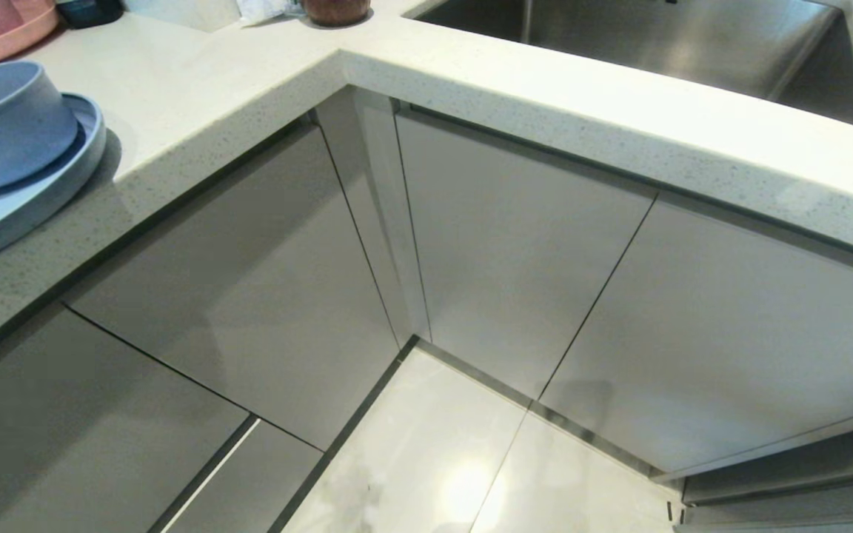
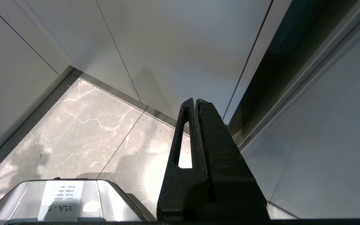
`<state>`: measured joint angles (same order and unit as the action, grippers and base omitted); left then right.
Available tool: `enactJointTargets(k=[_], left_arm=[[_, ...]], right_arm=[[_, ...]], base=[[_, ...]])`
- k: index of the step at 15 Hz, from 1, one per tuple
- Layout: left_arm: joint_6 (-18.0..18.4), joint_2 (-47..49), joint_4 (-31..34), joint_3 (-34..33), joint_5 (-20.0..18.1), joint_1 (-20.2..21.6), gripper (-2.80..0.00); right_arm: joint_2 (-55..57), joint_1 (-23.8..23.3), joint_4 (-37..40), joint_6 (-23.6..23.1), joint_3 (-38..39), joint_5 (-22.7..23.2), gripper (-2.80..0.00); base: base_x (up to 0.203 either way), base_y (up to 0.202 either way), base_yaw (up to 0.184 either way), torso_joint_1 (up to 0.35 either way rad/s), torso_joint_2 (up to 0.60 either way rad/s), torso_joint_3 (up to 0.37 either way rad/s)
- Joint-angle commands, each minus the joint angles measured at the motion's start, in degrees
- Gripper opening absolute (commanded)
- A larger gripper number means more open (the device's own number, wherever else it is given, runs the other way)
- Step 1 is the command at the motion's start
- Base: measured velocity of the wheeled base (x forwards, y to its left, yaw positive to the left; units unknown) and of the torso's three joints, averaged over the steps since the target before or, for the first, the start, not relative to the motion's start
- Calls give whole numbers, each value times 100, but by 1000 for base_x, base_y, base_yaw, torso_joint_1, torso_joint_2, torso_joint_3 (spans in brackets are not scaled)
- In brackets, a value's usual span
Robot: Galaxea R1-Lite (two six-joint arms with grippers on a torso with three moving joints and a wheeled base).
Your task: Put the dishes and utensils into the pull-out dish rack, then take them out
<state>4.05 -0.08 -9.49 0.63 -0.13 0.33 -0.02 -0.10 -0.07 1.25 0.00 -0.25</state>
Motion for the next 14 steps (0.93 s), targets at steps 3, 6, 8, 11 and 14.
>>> enactJointTargets(k=[3,6,8,11,14], left_arm=[[-109,5,632,-200,-162,2,-280],[-194,7,630,-212,-119,2,-280],[-194,8,624,-212,-110,2,-280],[-202,0,624,-212,-127,2,-280],[-285,8,615,-212,-101,2,-280]], right_arm=[[-16,1,-1,1,9,-2,-280],[-19,1,-1,-2,9,-2,-280],[-17,1,-1,-1,9,-2,-280],[-24,1,-1,-2,9,-2,-280],[-16,1,-1,7,9,-2,-280]], base=[[0,0,0,0,0,0],[0,0,0,0,0,0],[0,0,0,0,0,0],[0,0,0,0,0,0],[0,0,0,2,2,57]])
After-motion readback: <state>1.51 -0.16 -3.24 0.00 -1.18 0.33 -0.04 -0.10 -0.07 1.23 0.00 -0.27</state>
